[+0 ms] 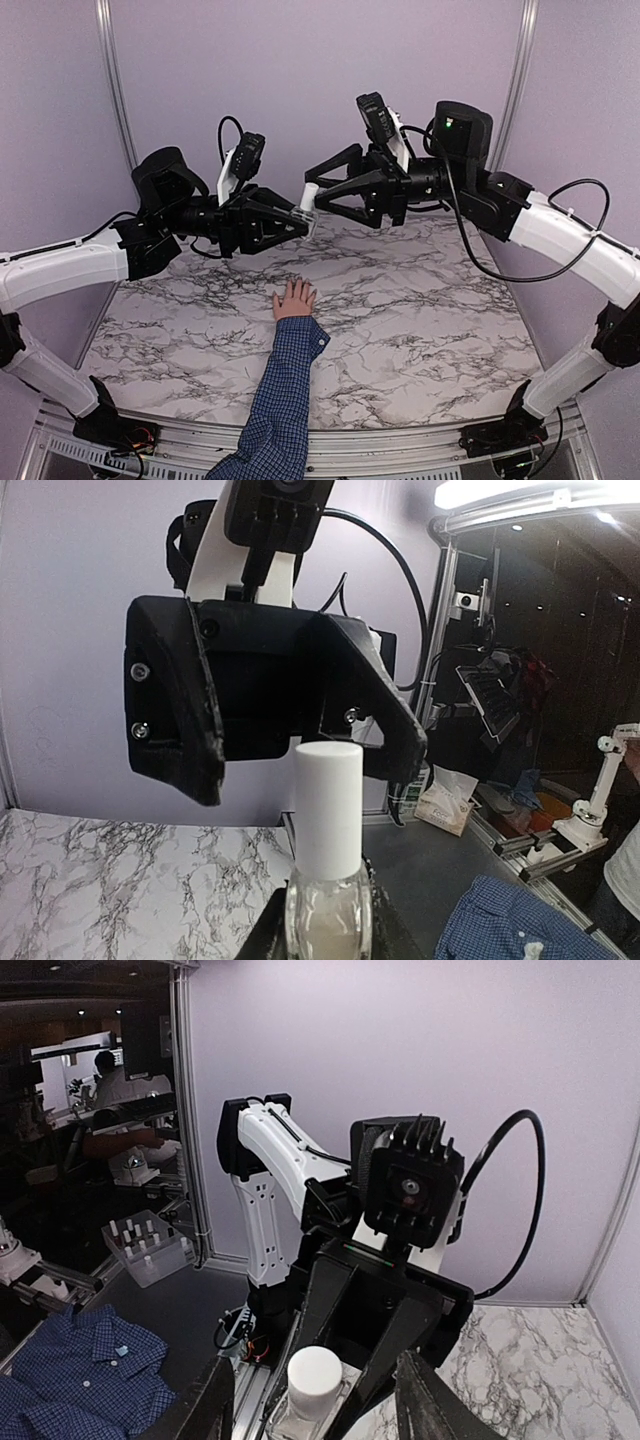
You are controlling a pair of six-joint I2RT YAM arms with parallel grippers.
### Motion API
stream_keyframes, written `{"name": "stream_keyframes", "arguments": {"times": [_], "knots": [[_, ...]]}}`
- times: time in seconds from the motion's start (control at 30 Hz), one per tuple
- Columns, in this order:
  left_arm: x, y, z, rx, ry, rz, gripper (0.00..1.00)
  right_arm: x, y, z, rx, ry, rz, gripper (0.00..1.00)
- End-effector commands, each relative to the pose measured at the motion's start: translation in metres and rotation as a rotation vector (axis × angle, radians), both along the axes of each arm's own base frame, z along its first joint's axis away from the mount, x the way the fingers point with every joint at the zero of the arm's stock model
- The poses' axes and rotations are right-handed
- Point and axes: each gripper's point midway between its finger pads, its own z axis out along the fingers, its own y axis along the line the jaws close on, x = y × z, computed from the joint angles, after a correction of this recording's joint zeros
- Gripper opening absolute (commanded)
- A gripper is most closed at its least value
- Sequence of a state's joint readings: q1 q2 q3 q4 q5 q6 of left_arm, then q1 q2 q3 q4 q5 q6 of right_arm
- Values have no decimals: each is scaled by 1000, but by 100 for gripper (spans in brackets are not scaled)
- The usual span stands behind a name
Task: Paint the nails
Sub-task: Screw the nail polish bottle cap onto the nail polish bottle.
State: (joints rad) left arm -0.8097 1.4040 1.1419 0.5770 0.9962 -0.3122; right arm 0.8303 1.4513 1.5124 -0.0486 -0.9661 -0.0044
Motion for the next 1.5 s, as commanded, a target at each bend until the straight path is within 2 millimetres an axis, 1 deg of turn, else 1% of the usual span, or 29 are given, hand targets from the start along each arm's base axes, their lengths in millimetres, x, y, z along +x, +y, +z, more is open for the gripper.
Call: {"name": "stream_keyframes", "arguments": {"times": [0.0,0.27,0.47,0.7,0.83,0.97,1.07,1.17,1.23,1.3,1.4,1.47], "knots": [[-8,4,11,-19,-22,-51,0,-10,-2,26,67,-6,77,51],[-9,5,10,-18,-20,-50,0,-15,5,25,70,19,109,41],[0,7,11,-35,-39,21,0,-19,8,22,63,26,110,26],[15,11,17,-63,-66,124,0,-16,10,17,48,57,84,5],[26,12,25,-88,-93,201,0,-11,11,14,42,59,49,0],[42,13,31,-108,-107,295,0,4,15,9,24,78,-36,0],[52,13,32,-116,-115,356,0,15,18,8,16,89,-101,0],[66,15,31,-119,-111,438,0,27,23,1,-15,125,-168,0],[77,16,32,-123,-107,497,0,37,28,-3,-34,147,-229,0],[88,19,32,-127,-108,568,0,51,34,-9,-55,169,-312,0],[106,22,26,-117,-102,680,0,67,39,-13,-59,199,-413,0],[119,25,15,-97,-94,759,0,78,44,-18,-64,225,-494,0]]}}
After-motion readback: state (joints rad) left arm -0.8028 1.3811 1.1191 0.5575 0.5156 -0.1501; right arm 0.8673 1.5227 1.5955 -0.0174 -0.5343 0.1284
